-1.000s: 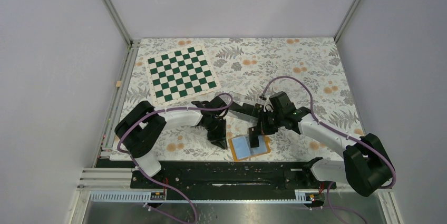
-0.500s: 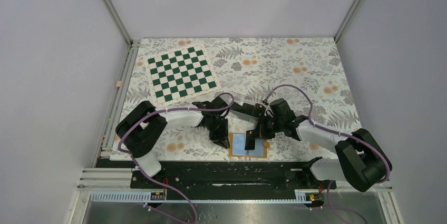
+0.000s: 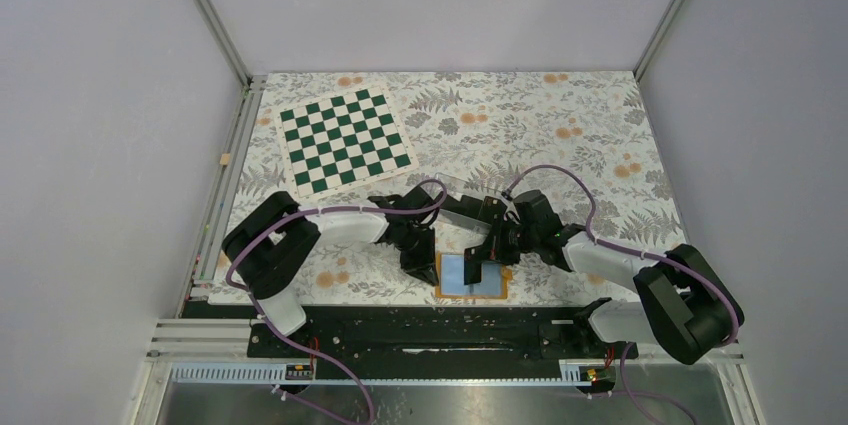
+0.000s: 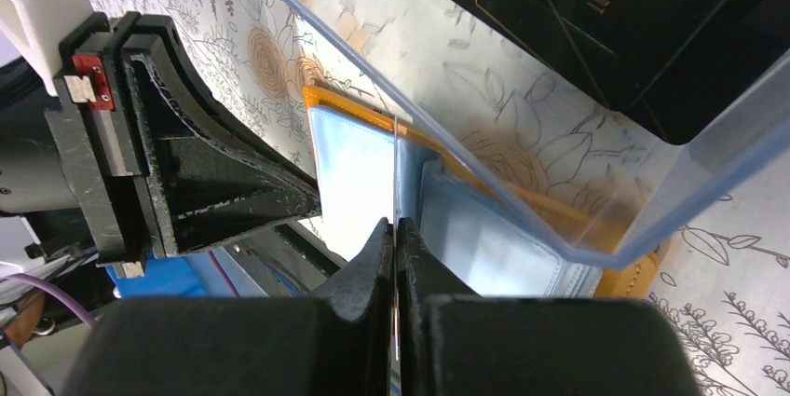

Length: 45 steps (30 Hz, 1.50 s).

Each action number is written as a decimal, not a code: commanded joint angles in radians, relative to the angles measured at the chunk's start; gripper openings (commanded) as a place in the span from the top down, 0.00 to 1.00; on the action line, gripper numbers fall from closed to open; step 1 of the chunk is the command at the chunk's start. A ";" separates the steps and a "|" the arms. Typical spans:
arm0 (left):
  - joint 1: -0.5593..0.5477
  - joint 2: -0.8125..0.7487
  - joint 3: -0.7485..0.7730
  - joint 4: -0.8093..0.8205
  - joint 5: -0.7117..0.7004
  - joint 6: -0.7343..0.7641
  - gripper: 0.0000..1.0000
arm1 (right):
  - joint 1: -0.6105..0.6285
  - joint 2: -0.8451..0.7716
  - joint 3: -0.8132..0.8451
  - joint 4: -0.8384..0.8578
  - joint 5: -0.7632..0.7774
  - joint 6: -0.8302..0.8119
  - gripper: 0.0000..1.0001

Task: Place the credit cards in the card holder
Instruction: Insert the credit card into the card holder.

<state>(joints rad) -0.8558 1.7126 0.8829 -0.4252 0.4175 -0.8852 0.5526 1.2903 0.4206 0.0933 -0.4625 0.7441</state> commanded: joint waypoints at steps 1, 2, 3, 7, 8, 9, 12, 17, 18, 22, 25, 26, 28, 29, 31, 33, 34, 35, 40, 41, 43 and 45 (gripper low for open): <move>-0.029 0.027 -0.036 0.051 -0.029 -0.031 0.93 | 0.003 -0.002 -0.025 0.055 0.044 0.056 1.00; -0.030 0.026 -0.040 0.055 -0.028 -0.034 0.94 | 0.003 -0.016 -0.032 0.051 0.063 0.061 1.00; -0.031 0.027 -0.044 0.058 -0.028 -0.038 0.95 | 0.001 -0.029 -0.038 0.044 0.084 0.064 1.00; -0.033 0.031 -0.050 0.065 -0.024 -0.044 0.97 | 0.000 -0.086 -0.042 0.004 0.153 0.053 1.00; -0.035 0.034 -0.049 0.066 -0.025 -0.045 0.98 | -0.002 -0.094 -0.042 0.001 0.165 0.050 1.00; -0.036 0.036 -0.049 0.066 -0.023 -0.045 0.98 | -0.003 -0.102 -0.040 -0.002 0.176 0.048 1.00; -0.038 0.040 -0.045 0.066 -0.020 -0.043 0.99 | -0.006 -0.110 -0.033 -0.003 0.197 0.046 1.00; -0.038 0.047 -0.042 0.066 -0.020 -0.043 1.00 | -0.010 -0.079 -0.030 0.033 0.168 0.058 1.00; -0.038 0.049 -0.042 0.066 -0.020 -0.043 1.00 | -0.009 -0.068 -0.030 0.045 0.151 0.061 1.00; -0.037 0.051 -0.041 0.067 -0.020 -0.043 1.00 | -0.010 -0.047 -0.038 0.052 0.091 0.082 1.00; -0.038 0.054 -0.038 0.066 -0.021 -0.046 1.00 | -0.010 -0.072 -0.063 0.045 0.063 0.105 1.00; -0.038 0.055 -0.034 0.066 -0.021 -0.047 1.00 | -0.009 -0.076 -0.065 0.034 0.052 0.107 1.00; -0.038 0.057 -0.031 0.067 -0.019 -0.046 1.00 | -0.010 -0.075 -0.059 -0.014 0.028 0.088 1.00; -0.037 0.058 -0.028 0.066 -0.019 -0.046 1.00 | -0.010 -0.071 -0.057 -0.029 0.013 0.078 1.00; -0.037 0.062 -0.024 0.067 -0.016 -0.041 1.00 | -0.010 -0.054 -0.056 -0.057 0.001 0.064 1.00; -0.037 0.065 -0.017 0.066 -0.015 -0.035 1.00 | -0.010 -0.037 -0.059 -0.077 -0.003 0.041 1.00; -0.037 0.065 -0.014 0.066 -0.012 -0.030 1.00 | -0.010 -0.022 -0.057 -0.082 -0.011 0.031 1.00; -0.039 0.065 -0.013 0.066 -0.010 -0.024 1.00 | -0.009 -0.004 -0.054 -0.080 -0.025 0.022 1.00; -0.040 0.069 -0.004 0.066 -0.004 -0.024 1.00 | -0.007 0.051 -0.035 -0.086 -0.063 0.002 1.00; -0.040 0.071 -0.004 0.065 -0.002 -0.026 1.00 | -0.006 0.056 -0.030 -0.086 -0.066 -0.001 1.00; -0.039 0.074 -0.002 0.065 -0.002 -0.027 1.00 | -0.005 0.069 -0.019 -0.074 -0.083 -0.006 1.00; -0.039 0.074 -0.003 0.061 -0.005 -0.028 1.00 | -0.004 0.078 0.004 -0.087 -0.089 -0.022 1.00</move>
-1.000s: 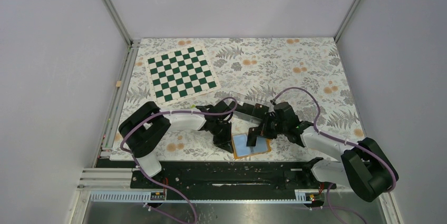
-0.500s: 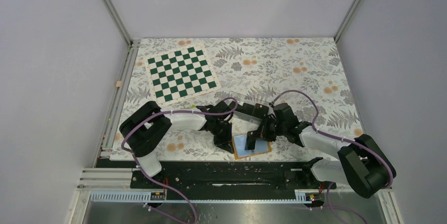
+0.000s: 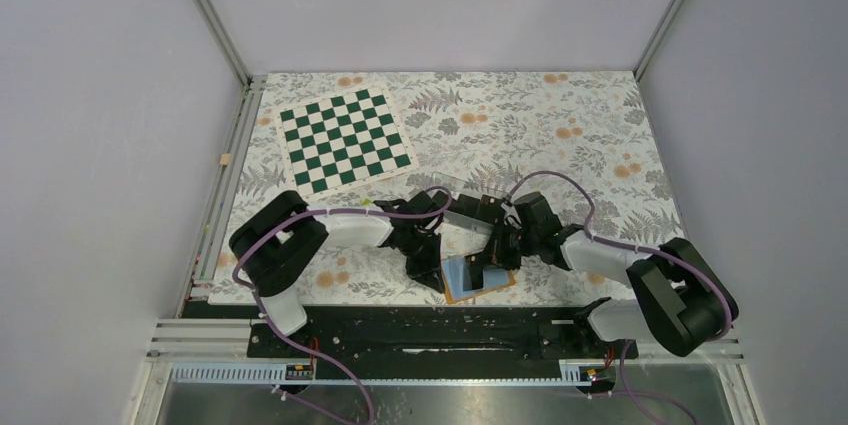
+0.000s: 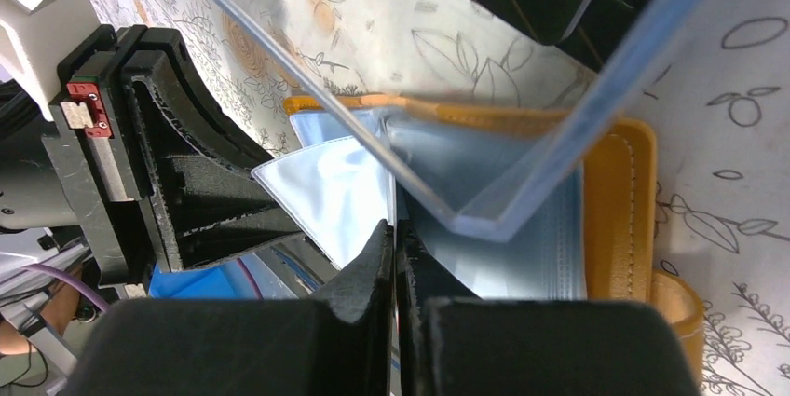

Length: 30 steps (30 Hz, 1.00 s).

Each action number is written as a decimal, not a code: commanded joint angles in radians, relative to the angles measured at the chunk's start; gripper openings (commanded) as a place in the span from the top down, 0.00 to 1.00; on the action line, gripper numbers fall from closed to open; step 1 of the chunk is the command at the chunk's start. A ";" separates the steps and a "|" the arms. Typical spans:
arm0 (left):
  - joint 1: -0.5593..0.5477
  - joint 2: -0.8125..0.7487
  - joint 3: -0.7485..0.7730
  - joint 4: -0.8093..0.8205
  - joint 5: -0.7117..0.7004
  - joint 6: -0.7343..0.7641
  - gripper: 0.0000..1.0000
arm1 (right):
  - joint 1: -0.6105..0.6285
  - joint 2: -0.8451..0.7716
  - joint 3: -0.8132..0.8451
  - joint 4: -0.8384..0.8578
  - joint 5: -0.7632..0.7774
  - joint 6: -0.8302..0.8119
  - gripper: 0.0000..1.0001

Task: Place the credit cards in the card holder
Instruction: Insert the credit card into the card holder.

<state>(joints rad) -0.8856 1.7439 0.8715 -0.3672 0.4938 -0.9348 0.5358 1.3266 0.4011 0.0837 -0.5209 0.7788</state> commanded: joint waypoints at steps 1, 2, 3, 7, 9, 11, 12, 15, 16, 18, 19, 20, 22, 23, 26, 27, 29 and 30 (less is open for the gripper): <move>-0.009 0.043 0.010 -0.003 -0.086 0.021 1.00 | 0.013 0.045 0.037 -0.118 -0.029 -0.069 1.00; -0.009 0.042 0.013 -0.010 -0.089 0.021 1.00 | 0.013 0.044 0.056 -0.146 -0.023 -0.084 1.00; -0.009 0.041 0.016 -0.016 -0.094 0.024 1.00 | 0.013 0.040 0.073 -0.177 -0.011 -0.099 1.00; -0.009 0.050 0.036 -0.047 -0.102 0.045 1.00 | 0.013 -0.021 0.155 -0.305 0.065 -0.149 0.96; -0.009 0.055 0.043 -0.053 -0.105 0.052 1.00 | 0.013 -0.038 0.185 -0.338 0.085 -0.165 0.94; -0.009 0.058 0.048 -0.053 -0.103 0.054 1.00 | 0.013 -0.036 0.208 -0.343 0.086 -0.173 0.94; -0.010 0.058 0.050 -0.054 -0.102 0.055 1.00 | 0.012 -0.029 0.208 -0.336 0.079 -0.173 0.94; -0.009 0.063 0.055 -0.055 -0.100 0.059 1.00 | 0.013 0.005 0.185 -0.285 0.044 -0.160 0.94; -0.010 0.064 0.056 -0.055 -0.100 0.059 1.00 | 0.013 0.016 0.174 -0.265 0.030 -0.151 0.94; -0.010 0.065 0.057 -0.055 -0.100 0.059 1.00 | 0.013 0.027 0.146 -0.225 0.010 -0.139 0.94; -0.010 0.067 0.059 -0.055 -0.099 0.059 1.00 | 0.013 0.027 0.129 -0.206 0.008 -0.135 0.94; -0.010 0.068 0.061 -0.055 -0.099 0.059 1.00 | 0.013 0.026 0.113 -0.189 0.006 -0.133 0.95; -0.010 0.073 0.063 -0.055 -0.096 0.060 1.00 | 0.013 0.023 0.088 -0.171 -0.003 -0.135 0.95; -0.010 0.076 0.063 -0.055 -0.095 0.060 1.00 | 0.013 0.022 0.077 -0.158 -0.013 -0.130 0.95; -0.010 0.080 0.066 -0.055 -0.095 0.062 1.00 | 0.013 0.017 0.061 -0.159 -0.023 -0.125 0.96; -0.010 0.080 0.067 -0.055 -0.096 0.062 1.00 | 0.013 0.016 0.059 -0.162 -0.025 -0.125 0.96; -0.009 0.081 0.070 -0.055 -0.095 0.062 1.00 | 0.013 0.026 0.066 -0.183 -0.021 -0.132 0.95; -0.010 0.082 0.072 -0.055 -0.096 0.062 1.00 | 0.013 0.036 0.078 -0.190 -0.025 -0.140 0.95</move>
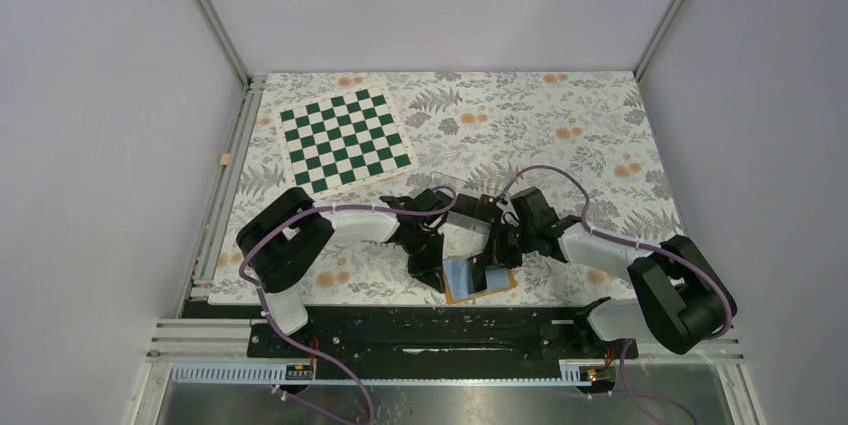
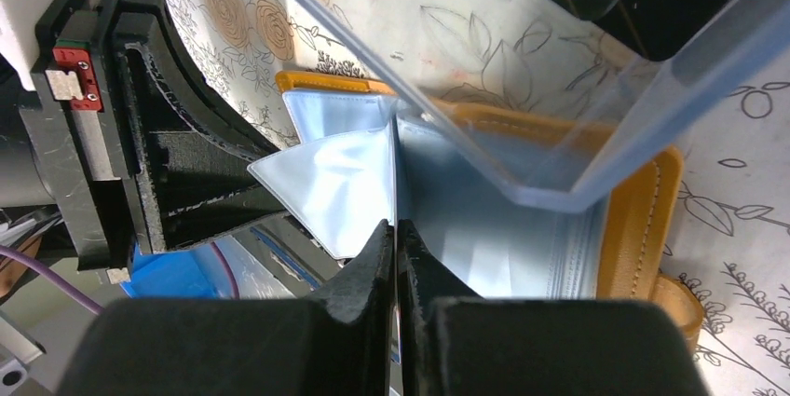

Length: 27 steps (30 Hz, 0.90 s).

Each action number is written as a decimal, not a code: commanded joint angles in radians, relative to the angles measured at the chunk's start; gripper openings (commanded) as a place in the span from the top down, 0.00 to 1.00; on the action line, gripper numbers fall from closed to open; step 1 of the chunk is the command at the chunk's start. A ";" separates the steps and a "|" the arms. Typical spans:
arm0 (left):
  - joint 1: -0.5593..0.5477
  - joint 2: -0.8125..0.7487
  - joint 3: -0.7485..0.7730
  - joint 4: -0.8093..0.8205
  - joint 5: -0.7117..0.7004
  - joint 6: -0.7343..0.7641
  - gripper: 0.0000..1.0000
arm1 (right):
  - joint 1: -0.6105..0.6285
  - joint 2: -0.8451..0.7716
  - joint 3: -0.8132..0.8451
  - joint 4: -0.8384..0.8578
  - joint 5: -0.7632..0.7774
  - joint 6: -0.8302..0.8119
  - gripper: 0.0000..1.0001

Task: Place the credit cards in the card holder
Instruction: Insert the credit card into the card holder.

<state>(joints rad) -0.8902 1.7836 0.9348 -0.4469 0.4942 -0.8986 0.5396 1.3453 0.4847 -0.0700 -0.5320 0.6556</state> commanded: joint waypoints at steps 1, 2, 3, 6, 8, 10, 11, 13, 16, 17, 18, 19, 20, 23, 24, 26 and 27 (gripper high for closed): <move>-0.006 0.044 0.011 0.025 -0.095 0.026 1.00 | 0.009 0.033 0.006 -0.046 -0.019 -0.026 0.94; -0.005 0.044 0.014 0.025 -0.094 0.026 1.00 | 0.009 0.048 0.015 -0.051 -0.028 -0.034 0.94; -0.005 0.046 0.015 0.024 -0.094 0.026 1.00 | 0.010 0.060 0.026 -0.054 -0.036 -0.040 0.93; -0.006 0.051 0.023 0.019 -0.094 0.027 1.00 | 0.011 0.098 0.057 -0.073 -0.056 -0.059 0.90; -0.005 0.051 0.026 0.017 -0.094 0.028 1.00 | 0.016 0.125 0.088 -0.110 -0.058 -0.085 0.88; -0.005 0.052 0.028 0.014 -0.096 0.030 1.00 | 0.021 0.146 0.114 -0.154 -0.056 -0.114 0.85; -0.005 0.053 0.029 0.012 -0.096 0.030 1.00 | 0.022 0.154 0.126 -0.181 -0.049 -0.128 0.83; -0.004 0.054 0.029 0.010 -0.097 0.032 1.00 | 0.024 0.154 0.148 -0.238 -0.025 -0.154 0.79; -0.005 0.054 0.029 0.010 -0.097 0.033 1.00 | 0.025 0.120 0.168 -0.307 0.021 -0.180 0.71; -0.005 0.055 0.029 0.010 -0.097 0.033 1.00 | 0.025 0.109 0.174 -0.324 0.030 -0.189 0.69; -0.004 0.056 0.029 0.010 -0.096 0.033 1.00 | 0.025 0.101 0.180 -0.340 0.039 -0.194 0.67; -0.004 0.056 0.031 0.009 -0.097 0.035 1.00 | 0.024 0.098 0.184 -0.351 0.042 -0.200 0.65; -0.004 0.057 0.030 0.009 -0.096 0.035 1.00 | 0.025 0.094 0.188 -0.356 0.042 -0.202 0.64; -0.004 0.057 0.034 0.007 -0.096 0.036 1.00 | 0.025 0.094 0.189 -0.357 0.038 -0.203 0.63; -0.004 0.058 0.035 0.007 -0.095 0.036 1.00 | 0.025 0.094 0.190 -0.353 0.035 -0.202 0.65; -0.004 0.057 0.036 0.007 -0.096 0.036 1.00 | 0.024 0.088 0.188 -0.346 0.035 -0.195 0.71; -0.003 0.057 0.038 0.007 -0.096 0.037 1.00 | 0.024 0.085 0.188 -0.345 0.035 -0.193 0.76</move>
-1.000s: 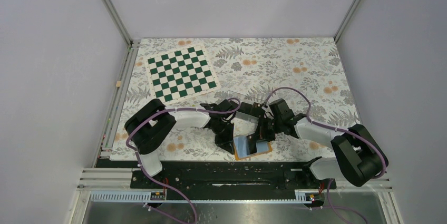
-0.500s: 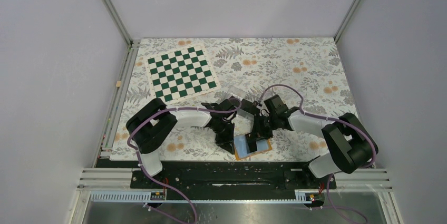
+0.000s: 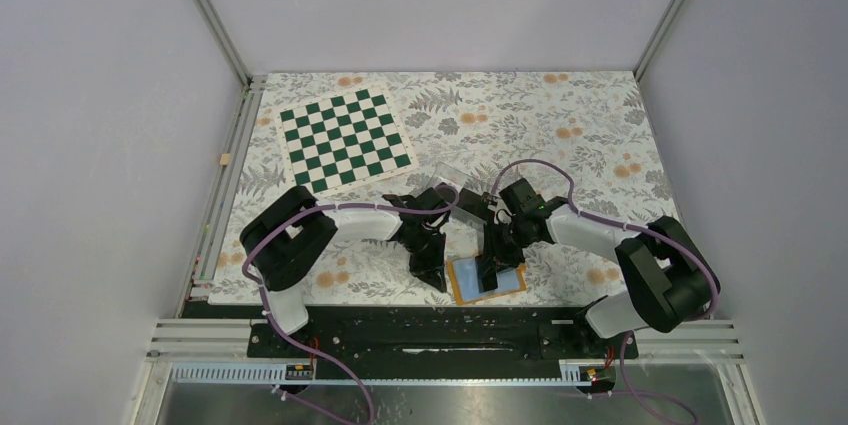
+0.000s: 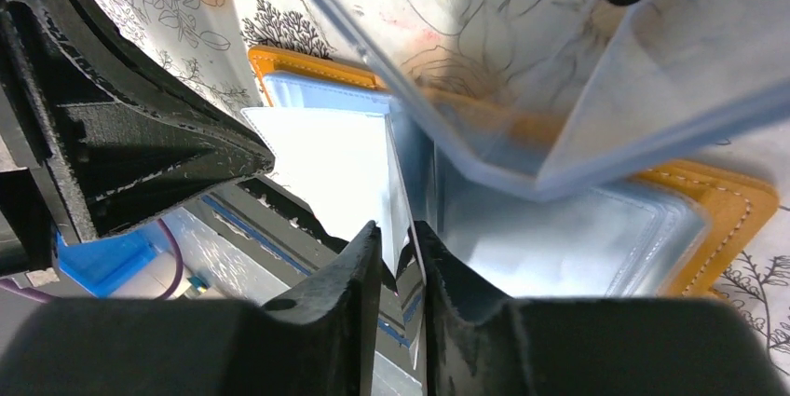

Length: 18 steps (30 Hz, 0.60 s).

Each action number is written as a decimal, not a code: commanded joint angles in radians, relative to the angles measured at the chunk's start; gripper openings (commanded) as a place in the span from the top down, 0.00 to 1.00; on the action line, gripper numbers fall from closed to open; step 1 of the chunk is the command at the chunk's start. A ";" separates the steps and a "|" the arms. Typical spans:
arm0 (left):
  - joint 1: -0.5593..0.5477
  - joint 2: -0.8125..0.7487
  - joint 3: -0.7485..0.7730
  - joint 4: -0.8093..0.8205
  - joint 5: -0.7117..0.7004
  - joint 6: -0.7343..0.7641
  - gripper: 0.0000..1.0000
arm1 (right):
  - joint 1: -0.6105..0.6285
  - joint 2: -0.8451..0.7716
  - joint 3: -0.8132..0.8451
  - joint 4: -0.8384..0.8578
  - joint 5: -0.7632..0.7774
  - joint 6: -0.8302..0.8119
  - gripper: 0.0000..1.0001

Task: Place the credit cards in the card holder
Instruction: Insert the credit card into the card holder.

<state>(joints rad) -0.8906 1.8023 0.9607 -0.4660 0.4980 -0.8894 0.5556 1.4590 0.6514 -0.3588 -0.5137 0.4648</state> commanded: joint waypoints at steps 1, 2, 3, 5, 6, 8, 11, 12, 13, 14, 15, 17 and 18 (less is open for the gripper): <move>-0.005 0.038 0.014 0.026 -0.099 0.030 1.00 | 0.008 -0.034 0.023 -0.058 0.018 -0.001 0.79; -0.005 0.039 0.017 0.025 -0.098 0.032 1.00 | 0.009 -0.038 0.025 -0.058 0.022 0.002 0.81; -0.004 0.039 0.020 0.025 -0.098 0.034 1.00 | 0.008 -0.044 0.026 -0.058 0.023 0.004 0.83; -0.004 0.044 0.030 0.019 -0.097 0.038 1.00 | 0.009 -0.054 0.032 -0.058 0.031 0.010 0.84; -0.004 0.048 0.035 0.016 -0.096 0.040 1.00 | 0.009 -0.056 0.034 -0.058 0.034 0.011 0.84; -0.004 0.052 0.047 0.010 -0.095 0.044 1.00 | 0.008 -0.062 0.043 -0.066 0.045 0.012 0.80; -0.003 0.055 0.057 0.001 -0.095 0.049 1.00 | 0.009 -0.071 0.052 -0.080 0.057 0.012 0.73; -0.003 0.055 0.059 0.000 -0.095 0.049 1.00 | 0.009 -0.075 0.050 -0.081 0.060 0.013 0.72; -0.003 0.057 0.060 0.001 -0.095 0.050 1.00 | 0.009 -0.078 0.048 -0.080 0.063 0.015 0.72; -0.003 0.058 0.060 0.001 -0.094 0.050 1.00 | 0.009 -0.081 0.045 -0.077 0.066 0.016 0.72; -0.004 0.059 0.062 0.001 -0.094 0.050 1.00 | 0.008 -0.084 0.043 -0.077 0.068 0.017 0.73; -0.004 0.060 0.062 0.001 -0.092 0.050 1.00 | 0.009 -0.091 0.033 -0.073 0.072 0.021 0.76; -0.004 0.061 0.062 0.000 -0.092 0.051 1.00 | 0.009 -0.097 0.028 -0.067 0.074 0.024 0.79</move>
<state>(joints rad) -0.8913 1.8328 1.0077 -0.4706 0.4931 -0.8639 0.5560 1.3979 0.6655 -0.4114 -0.4641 0.4747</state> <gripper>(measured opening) 0.008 0.252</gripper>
